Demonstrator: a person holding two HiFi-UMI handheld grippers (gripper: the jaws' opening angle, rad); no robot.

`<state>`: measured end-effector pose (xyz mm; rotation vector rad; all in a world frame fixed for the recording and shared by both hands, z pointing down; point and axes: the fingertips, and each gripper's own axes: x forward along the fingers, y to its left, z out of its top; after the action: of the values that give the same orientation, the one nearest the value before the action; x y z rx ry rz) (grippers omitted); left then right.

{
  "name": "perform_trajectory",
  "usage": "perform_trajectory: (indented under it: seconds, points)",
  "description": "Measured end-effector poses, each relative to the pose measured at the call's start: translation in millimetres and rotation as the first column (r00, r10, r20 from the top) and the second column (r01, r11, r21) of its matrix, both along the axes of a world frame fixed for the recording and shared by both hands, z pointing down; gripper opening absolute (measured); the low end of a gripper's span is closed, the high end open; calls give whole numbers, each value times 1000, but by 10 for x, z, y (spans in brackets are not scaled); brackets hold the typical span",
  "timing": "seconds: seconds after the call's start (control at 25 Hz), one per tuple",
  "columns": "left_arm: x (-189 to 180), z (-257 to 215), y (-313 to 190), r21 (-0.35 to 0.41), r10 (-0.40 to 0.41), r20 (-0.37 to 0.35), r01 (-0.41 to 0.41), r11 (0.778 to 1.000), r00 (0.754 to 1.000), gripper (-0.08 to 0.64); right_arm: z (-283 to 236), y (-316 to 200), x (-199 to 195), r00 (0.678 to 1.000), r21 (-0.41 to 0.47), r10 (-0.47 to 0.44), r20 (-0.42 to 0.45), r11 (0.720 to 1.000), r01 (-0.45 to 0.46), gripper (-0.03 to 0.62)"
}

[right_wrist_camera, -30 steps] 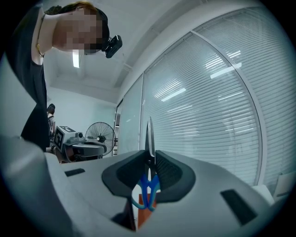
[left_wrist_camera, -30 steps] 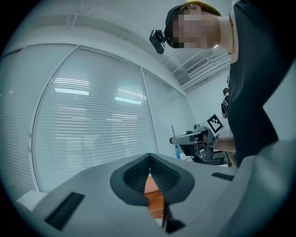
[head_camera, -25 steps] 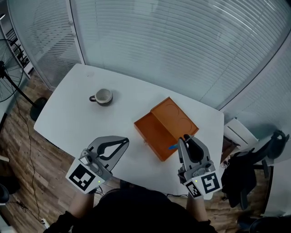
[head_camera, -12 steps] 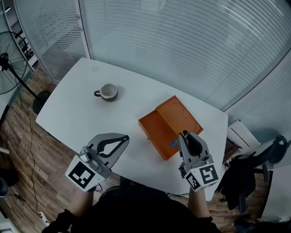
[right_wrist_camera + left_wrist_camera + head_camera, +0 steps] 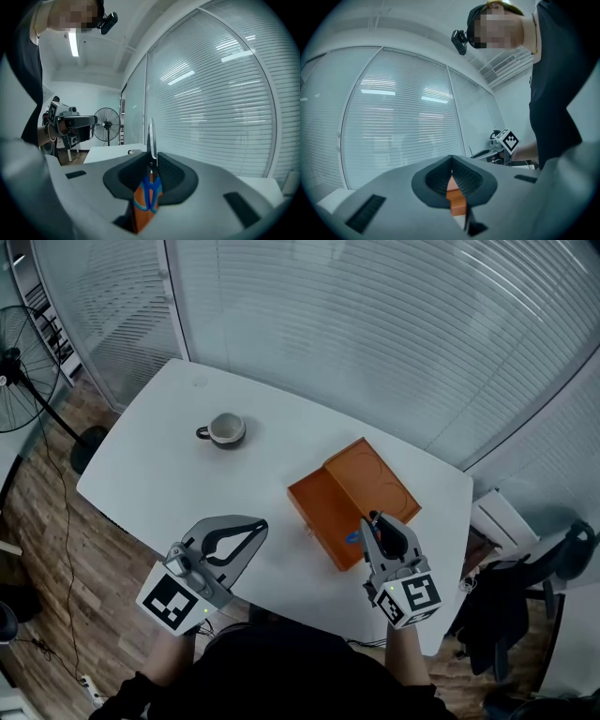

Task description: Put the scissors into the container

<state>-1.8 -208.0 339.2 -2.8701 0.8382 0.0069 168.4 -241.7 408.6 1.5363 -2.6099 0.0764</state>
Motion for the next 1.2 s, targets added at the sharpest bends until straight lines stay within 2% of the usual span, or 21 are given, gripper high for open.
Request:
perform_trajectory:
  seconds: [1.2]
  points:
    - [-26,14,54,-10,-15,3,16,1000,1000,12,862,-30,70,999,-188,-6,-50,982,-4,74]
